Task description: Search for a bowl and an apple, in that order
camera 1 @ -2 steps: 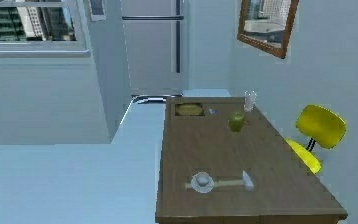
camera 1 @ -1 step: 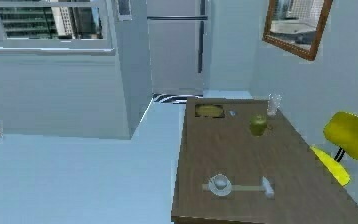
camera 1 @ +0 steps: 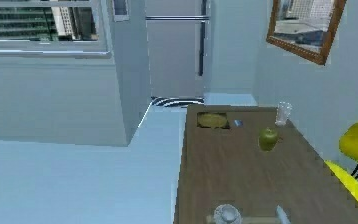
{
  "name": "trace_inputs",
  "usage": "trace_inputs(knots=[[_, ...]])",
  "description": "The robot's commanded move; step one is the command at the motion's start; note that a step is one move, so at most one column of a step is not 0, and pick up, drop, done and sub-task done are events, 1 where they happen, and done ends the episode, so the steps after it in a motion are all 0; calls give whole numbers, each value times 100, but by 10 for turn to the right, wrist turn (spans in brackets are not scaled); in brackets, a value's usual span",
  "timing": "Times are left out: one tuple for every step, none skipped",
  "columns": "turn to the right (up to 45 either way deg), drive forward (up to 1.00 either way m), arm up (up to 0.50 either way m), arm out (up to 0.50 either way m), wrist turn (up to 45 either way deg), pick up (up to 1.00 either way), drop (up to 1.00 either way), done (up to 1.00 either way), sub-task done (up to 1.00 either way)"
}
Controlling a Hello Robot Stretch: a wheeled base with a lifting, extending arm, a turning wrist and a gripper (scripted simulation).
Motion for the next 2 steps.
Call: trace_inputs(knots=[[240,0,0,0,0,0,0,0,0],[0,0,0,0,0,0,0,100,0]])
